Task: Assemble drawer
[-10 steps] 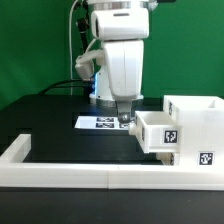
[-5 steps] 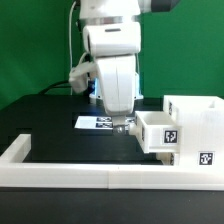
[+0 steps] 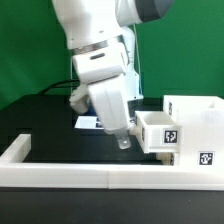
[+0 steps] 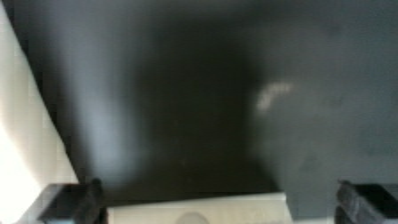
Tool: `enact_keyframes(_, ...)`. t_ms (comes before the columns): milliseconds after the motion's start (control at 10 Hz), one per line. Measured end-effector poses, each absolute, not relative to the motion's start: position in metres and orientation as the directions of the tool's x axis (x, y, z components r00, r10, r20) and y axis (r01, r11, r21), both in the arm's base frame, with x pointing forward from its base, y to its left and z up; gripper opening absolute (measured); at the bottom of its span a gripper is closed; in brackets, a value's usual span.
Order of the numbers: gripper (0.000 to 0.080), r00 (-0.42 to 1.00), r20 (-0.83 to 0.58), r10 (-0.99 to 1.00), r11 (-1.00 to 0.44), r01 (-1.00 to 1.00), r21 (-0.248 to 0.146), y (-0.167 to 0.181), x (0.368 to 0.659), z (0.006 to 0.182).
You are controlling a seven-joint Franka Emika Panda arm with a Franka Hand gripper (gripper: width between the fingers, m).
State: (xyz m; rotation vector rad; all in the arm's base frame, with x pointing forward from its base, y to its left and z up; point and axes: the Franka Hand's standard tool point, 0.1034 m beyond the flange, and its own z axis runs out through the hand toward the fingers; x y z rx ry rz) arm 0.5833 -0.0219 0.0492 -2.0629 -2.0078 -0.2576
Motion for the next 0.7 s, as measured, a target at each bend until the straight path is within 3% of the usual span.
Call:
enact_keyframes(300,0.0649,0.071,0.292,0.954,-0.056,0.997,-0.06,0.0,0.586,0.052)
enact_keyframes(700,0.0649,0.094,0.239,0.966,-0.08,0.994,-0.069,0.0,0.586,0.052)
